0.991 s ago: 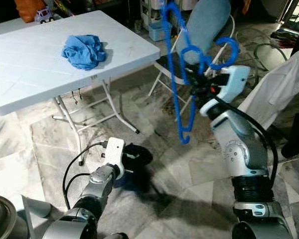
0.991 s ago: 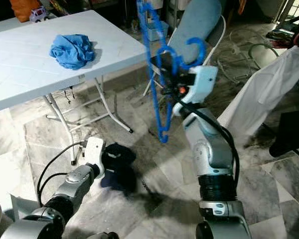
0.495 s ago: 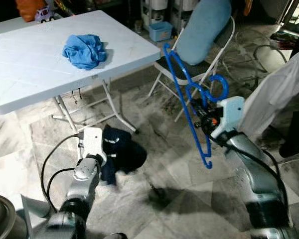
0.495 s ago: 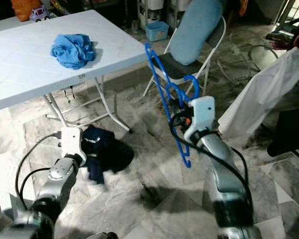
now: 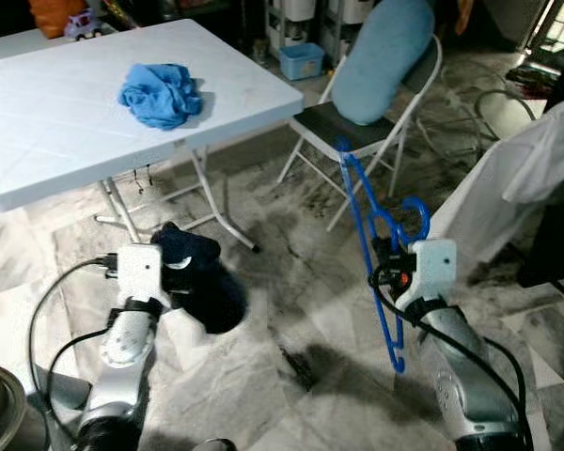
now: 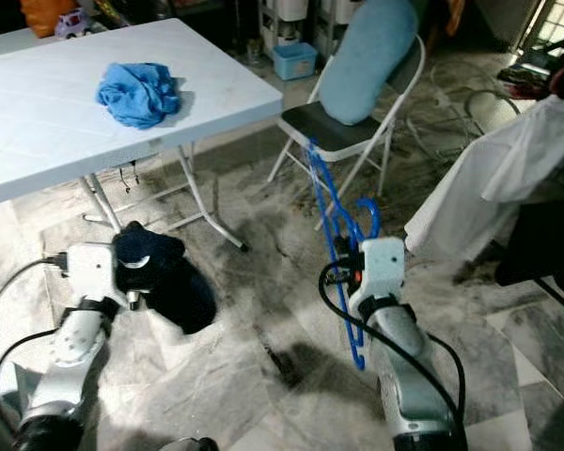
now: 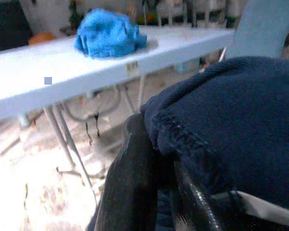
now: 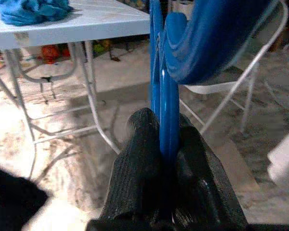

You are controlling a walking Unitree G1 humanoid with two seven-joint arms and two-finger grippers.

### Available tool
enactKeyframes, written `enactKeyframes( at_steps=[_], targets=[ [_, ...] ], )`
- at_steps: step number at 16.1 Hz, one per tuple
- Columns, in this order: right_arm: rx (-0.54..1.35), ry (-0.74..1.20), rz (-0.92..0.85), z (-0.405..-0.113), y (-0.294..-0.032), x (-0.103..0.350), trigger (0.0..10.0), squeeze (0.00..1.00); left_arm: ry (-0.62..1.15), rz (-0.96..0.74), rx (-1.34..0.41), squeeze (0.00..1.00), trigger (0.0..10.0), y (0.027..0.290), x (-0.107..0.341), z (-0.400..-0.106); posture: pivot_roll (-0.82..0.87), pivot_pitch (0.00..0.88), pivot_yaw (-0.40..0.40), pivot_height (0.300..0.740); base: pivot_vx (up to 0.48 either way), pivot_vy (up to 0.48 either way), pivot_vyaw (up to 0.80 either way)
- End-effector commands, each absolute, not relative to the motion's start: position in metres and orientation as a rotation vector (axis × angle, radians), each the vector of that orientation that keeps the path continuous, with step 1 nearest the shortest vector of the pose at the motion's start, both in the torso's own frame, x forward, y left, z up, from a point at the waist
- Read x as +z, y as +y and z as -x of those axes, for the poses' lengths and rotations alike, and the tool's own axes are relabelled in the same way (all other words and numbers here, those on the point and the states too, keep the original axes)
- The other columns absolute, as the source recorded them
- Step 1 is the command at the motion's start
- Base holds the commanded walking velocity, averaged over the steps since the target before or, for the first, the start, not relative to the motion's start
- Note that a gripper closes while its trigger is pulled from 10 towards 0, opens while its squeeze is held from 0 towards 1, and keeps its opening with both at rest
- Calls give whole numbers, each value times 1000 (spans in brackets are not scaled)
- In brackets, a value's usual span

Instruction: Hang hanger

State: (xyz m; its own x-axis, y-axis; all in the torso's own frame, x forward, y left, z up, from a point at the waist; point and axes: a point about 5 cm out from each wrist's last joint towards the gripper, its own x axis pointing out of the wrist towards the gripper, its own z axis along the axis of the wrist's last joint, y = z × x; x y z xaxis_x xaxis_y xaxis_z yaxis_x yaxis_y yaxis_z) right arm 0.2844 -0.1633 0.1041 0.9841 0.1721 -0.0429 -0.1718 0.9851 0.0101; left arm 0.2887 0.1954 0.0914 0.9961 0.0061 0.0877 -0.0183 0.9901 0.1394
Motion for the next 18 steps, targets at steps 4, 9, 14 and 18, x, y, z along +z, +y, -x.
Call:
enactKeyframes(
  at_steps=[4,9,14,18],
  targets=[
    [137,68,17,-274,-179,97,10000,0,-129,-158,-30,0,10000,194,101,-275,-23,39,14,740,0,0,0],
    [179,24,32,-281,-170,108,10000,0,-156,-116,-52,0,10000,186,123,-279,-22,19,-1,740,58,0,517],
    [232,11,10,-284,-162,112,10000,0,-168,-70,-46,0,10000,180,136,-284,-9,0,-5,740,331,0,408],
    [247,-2,10,-287,-158,114,10000,0,-163,-61,-60,0,10000,178,137,-287,-14,0,1,740,371,0,0]
  ],
)
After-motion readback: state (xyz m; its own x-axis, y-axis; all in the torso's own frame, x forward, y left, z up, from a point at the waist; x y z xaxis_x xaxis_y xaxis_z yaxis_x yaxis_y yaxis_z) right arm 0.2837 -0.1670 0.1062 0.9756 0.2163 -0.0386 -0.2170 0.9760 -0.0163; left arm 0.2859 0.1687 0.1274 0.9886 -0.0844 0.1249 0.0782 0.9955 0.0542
